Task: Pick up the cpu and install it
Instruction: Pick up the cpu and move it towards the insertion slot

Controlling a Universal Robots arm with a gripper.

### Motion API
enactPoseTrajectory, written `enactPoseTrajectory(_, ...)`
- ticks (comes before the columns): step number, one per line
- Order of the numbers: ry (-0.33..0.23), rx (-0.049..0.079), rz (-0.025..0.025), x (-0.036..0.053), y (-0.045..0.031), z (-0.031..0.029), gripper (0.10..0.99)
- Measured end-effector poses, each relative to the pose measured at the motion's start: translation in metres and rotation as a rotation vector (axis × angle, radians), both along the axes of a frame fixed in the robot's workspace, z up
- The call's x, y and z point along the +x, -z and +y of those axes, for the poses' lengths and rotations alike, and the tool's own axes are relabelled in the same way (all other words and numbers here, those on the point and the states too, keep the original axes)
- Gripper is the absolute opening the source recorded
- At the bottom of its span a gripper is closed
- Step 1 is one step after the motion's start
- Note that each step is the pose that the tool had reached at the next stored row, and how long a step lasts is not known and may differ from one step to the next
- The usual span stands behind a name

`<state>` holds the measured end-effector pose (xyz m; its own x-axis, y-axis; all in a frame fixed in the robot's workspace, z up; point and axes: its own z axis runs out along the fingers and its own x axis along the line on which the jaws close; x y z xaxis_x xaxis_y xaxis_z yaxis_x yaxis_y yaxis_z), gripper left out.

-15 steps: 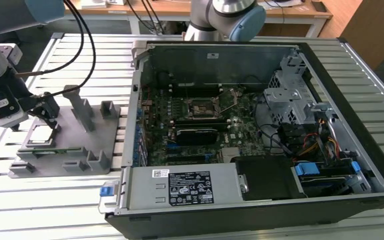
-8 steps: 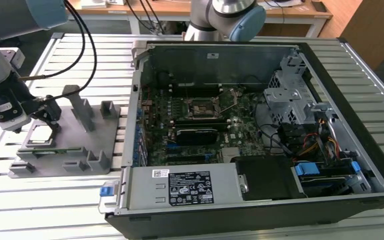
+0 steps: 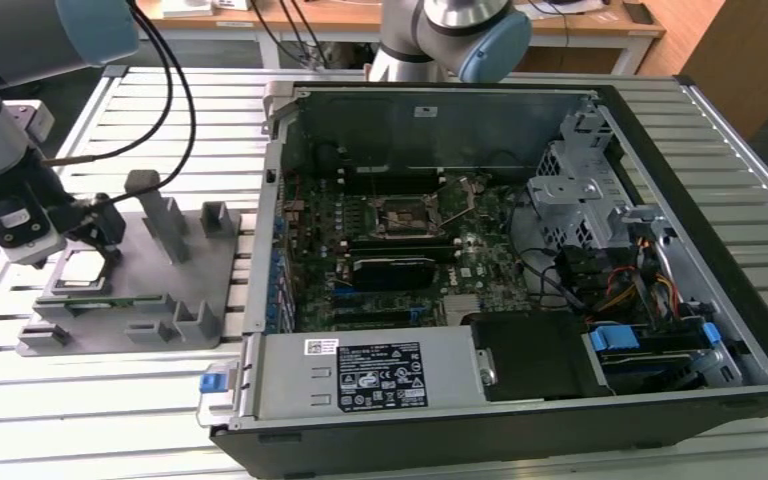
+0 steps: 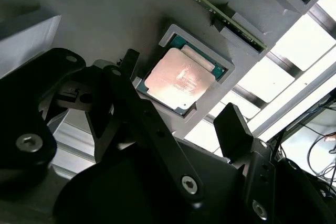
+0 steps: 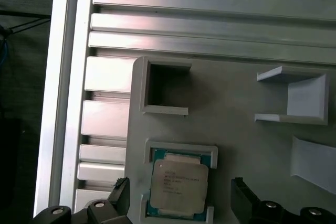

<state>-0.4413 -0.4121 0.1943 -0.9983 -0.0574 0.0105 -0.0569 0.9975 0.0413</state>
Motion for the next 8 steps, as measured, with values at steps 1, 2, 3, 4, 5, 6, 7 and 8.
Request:
enactPoseTrajectory(1, 0.000, 0.000, 0.0001, 0.0000, 0.0008, 0.0000, 0.847)
enactPoseTrajectory(2, 0.000, 0.000, 0.0000, 0.0000, 0.0016, 0.0000, 0.847)
enactPoseTrajectory(3, 0.000, 0.000, 0.0001, -0.0001, 0.0022, 0.0000, 0.847)
enactPoseTrajectory(4, 0.001, 0.000, 0.0001, -0.0001, 0.0027, 0.0000, 0.847)
enactPoseTrajectory(5, 0.001, 0.000, 0.0001, -0.0002, 0.0032, 0.0000, 0.847)
enactPoseTrajectory(6, 0.002, 0.000, 0.0000, -0.0002, 0.0038, 0.0000, 0.847)
enactPoseTrajectory(7, 0.002, 0.000, 0.0001, -0.0003, 0.0044, 0.0000, 0.847)
enactPoseTrajectory(8, 0.003, 0.000, 0.0001, -0.0005, 0.0050, 0.0000, 0.847)
